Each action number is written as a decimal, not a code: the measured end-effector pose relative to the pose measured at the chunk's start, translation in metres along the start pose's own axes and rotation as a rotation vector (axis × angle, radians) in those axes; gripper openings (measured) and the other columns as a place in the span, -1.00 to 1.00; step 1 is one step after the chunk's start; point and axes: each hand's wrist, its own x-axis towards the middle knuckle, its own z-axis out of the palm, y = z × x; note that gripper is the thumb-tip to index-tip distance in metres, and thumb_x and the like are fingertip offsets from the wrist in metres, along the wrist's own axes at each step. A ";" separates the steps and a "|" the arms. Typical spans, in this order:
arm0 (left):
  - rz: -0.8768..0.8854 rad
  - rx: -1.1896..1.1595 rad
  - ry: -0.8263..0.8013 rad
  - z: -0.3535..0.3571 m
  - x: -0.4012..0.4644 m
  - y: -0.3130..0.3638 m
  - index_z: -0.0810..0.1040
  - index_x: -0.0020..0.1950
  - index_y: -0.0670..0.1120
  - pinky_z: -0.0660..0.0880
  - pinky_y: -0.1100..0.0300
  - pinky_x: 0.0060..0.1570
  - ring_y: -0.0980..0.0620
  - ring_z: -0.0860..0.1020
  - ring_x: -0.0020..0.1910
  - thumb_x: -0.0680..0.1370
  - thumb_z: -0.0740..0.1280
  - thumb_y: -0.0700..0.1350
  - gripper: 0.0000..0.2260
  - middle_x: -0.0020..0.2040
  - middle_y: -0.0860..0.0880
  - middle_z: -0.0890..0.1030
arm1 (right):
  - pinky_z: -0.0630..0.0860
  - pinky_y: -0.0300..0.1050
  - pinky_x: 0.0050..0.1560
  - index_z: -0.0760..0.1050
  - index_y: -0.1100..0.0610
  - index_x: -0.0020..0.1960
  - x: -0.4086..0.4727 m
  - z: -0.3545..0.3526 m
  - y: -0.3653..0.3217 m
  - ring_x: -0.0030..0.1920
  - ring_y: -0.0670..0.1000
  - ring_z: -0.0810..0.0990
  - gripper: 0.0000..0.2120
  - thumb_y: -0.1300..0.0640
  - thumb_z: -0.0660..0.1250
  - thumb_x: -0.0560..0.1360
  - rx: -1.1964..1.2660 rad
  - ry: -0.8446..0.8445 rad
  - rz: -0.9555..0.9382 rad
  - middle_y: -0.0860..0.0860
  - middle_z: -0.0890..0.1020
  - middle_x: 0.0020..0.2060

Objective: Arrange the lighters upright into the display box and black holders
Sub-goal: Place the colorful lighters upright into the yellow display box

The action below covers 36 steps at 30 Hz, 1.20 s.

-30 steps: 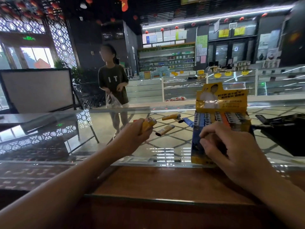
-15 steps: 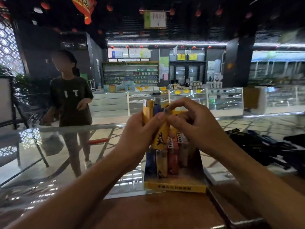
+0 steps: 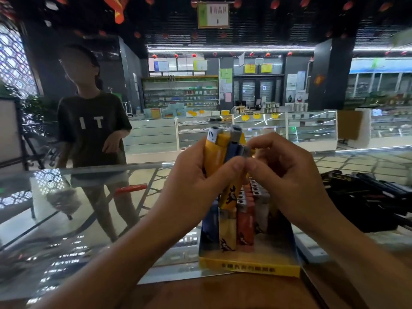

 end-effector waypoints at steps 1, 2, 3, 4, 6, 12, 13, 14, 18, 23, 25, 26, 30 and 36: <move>0.017 0.002 -0.013 0.000 0.000 0.000 0.56 0.00 0.04 0.56 0.34 -0.26 0.16 0.67 -0.22 0.46 0.37 0.02 -0.85 -0.18 0.04 0.69 | 0.39 -0.25 -0.37 0.53 -0.18 0.04 -0.001 0.001 0.000 -0.39 -0.05 0.42 -0.87 -0.02 0.35 0.50 -0.018 0.007 0.000 0.12 0.44 -0.35; 0.034 0.003 -0.027 -0.001 -0.001 0.001 0.55 0.03 0.04 0.56 0.34 -0.23 0.17 0.68 -0.19 0.47 0.38 0.01 -0.84 -0.14 0.04 0.70 | 0.39 -0.25 -0.36 0.53 -0.21 0.05 -0.003 0.002 0.000 -0.38 -0.07 0.42 -0.85 -0.02 0.35 0.51 -0.034 0.016 -0.005 0.11 0.45 -0.34; 0.052 0.012 -0.035 -0.002 -0.001 0.001 0.55 0.04 0.04 0.56 0.35 -0.22 0.16 0.68 -0.17 0.47 0.38 0.00 -0.83 -0.11 0.03 0.69 | 0.39 -0.27 -0.35 0.52 -0.21 0.06 -0.004 0.002 0.000 -0.37 -0.11 0.43 -0.84 -0.01 0.37 0.51 -0.046 0.025 -0.009 0.09 0.45 -0.33; 0.073 0.034 -0.035 -0.002 -0.001 0.001 0.54 0.05 0.05 0.57 0.34 -0.22 0.15 0.67 -0.17 0.48 0.39 0.00 -0.83 -0.09 0.03 0.69 | 0.40 -0.29 -0.34 0.52 -0.20 0.07 -0.005 0.004 -0.001 -0.36 -0.14 0.43 -0.83 0.00 0.39 0.51 -0.052 0.038 -0.013 0.07 0.46 -0.32; 0.119 0.105 -0.021 -0.004 -0.001 0.000 0.54 0.03 0.09 0.59 0.26 -0.25 0.07 0.66 -0.18 0.50 0.44 0.06 -0.83 -0.11 0.00 0.67 | 0.44 -0.28 -0.33 0.53 -0.21 0.07 -0.007 0.006 -0.002 -0.34 -0.13 0.47 -0.83 -0.02 0.40 0.50 -0.058 0.076 -0.016 0.02 0.49 -0.30; 0.093 0.193 0.007 -0.007 0.000 -0.006 0.55 -0.01 0.06 0.56 0.25 -0.29 0.08 0.63 -0.23 0.50 0.40 0.10 -0.84 -0.18 0.02 0.63 | 0.59 0.04 -0.22 0.51 -0.05 0.04 -0.006 0.010 -0.004 -0.16 0.10 0.57 -0.86 0.00 0.38 0.49 -0.026 0.103 -0.010 0.06 0.51 -0.11; 0.079 0.192 0.011 -0.008 0.000 -0.008 0.55 -0.01 0.04 0.58 0.18 -0.28 0.05 0.62 -0.23 0.51 0.39 0.09 -0.83 -0.18 0.00 0.63 | 0.61 0.01 -0.18 0.51 -0.04 0.02 -0.005 0.010 -0.004 -0.14 0.11 0.59 -0.87 0.01 0.38 0.49 0.043 0.109 0.024 0.06 0.55 -0.11; 0.072 0.205 0.011 -0.009 0.000 -0.010 0.55 -0.01 0.00 0.59 0.05 -0.25 0.00 0.61 -0.23 0.50 0.38 0.11 -0.80 -0.19 -0.03 0.61 | 0.61 -0.05 -0.17 0.52 -0.03 0.00 -0.004 0.009 -0.005 -0.14 0.09 0.62 -0.89 0.04 0.39 0.49 0.115 0.131 0.058 0.03 0.60 -0.13; 0.058 0.265 -0.029 -0.015 0.000 -0.020 0.53 -0.06 0.03 0.52 -0.13 -0.27 -0.05 0.51 -0.32 0.48 0.39 0.13 -0.80 -0.27 -0.05 0.55 | 0.59 -0.16 -0.25 0.49 0.10 -0.03 -0.001 0.006 -0.007 -0.29 -0.01 0.62 -0.87 0.10 0.38 0.46 0.294 0.284 0.177 -0.06 0.65 -0.24; 0.037 0.269 -0.089 -0.012 -0.002 -0.025 0.51 -0.10 0.23 0.45 0.29 -0.33 0.18 0.48 -0.37 0.44 0.46 0.04 -0.84 -0.30 0.16 0.55 | 0.55 -0.16 -0.35 0.45 0.10 0.05 -0.002 0.005 -0.007 -0.39 0.01 0.59 -0.85 0.18 0.35 0.50 0.300 0.299 0.226 0.06 0.63 -0.21; 0.035 0.258 -0.087 -0.010 -0.003 -0.025 0.51 -0.10 0.23 0.45 0.29 -0.34 0.17 0.48 -0.38 0.43 0.45 0.05 -0.85 -0.30 0.16 0.55 | 0.53 -0.18 -0.37 0.42 0.08 0.10 -0.003 0.005 -0.007 -0.39 0.00 0.59 -0.81 0.29 0.32 0.56 0.287 0.285 0.224 0.09 0.63 -0.17; 0.035 0.244 -0.094 -0.009 -0.004 -0.026 0.51 -0.10 0.22 0.46 0.28 -0.34 0.16 0.49 -0.37 0.43 0.45 0.04 -0.85 -0.30 0.14 0.55 | 0.53 -0.18 -0.36 0.41 0.08 0.12 -0.003 0.005 -0.007 -0.38 0.00 0.60 -0.79 0.32 0.30 0.57 0.272 0.270 0.216 0.08 0.63 -0.15; 0.020 0.197 -0.113 -0.007 -0.006 -0.026 0.52 -0.08 0.16 0.52 0.20 -0.31 0.10 0.55 -0.34 0.45 0.45 0.05 -0.87 -0.26 0.04 0.60 | 0.55 -0.19 -0.30 0.44 0.10 0.10 -0.003 0.005 -0.005 -0.27 -0.03 0.65 -0.80 0.34 0.30 0.57 0.228 0.242 0.215 -0.02 0.65 -0.19; -0.029 0.224 0.101 -0.017 -0.004 -0.021 0.54 -0.09 0.01 0.56 -0.11 -0.13 -0.09 0.57 -0.22 0.49 0.42 0.05 -0.85 -0.20 -0.09 0.59 | 0.59 -0.17 -0.23 0.46 0.10 0.03 -0.005 -0.005 -0.001 -0.24 -0.01 0.66 -0.83 0.34 0.32 0.55 0.219 0.312 0.271 0.05 0.68 -0.21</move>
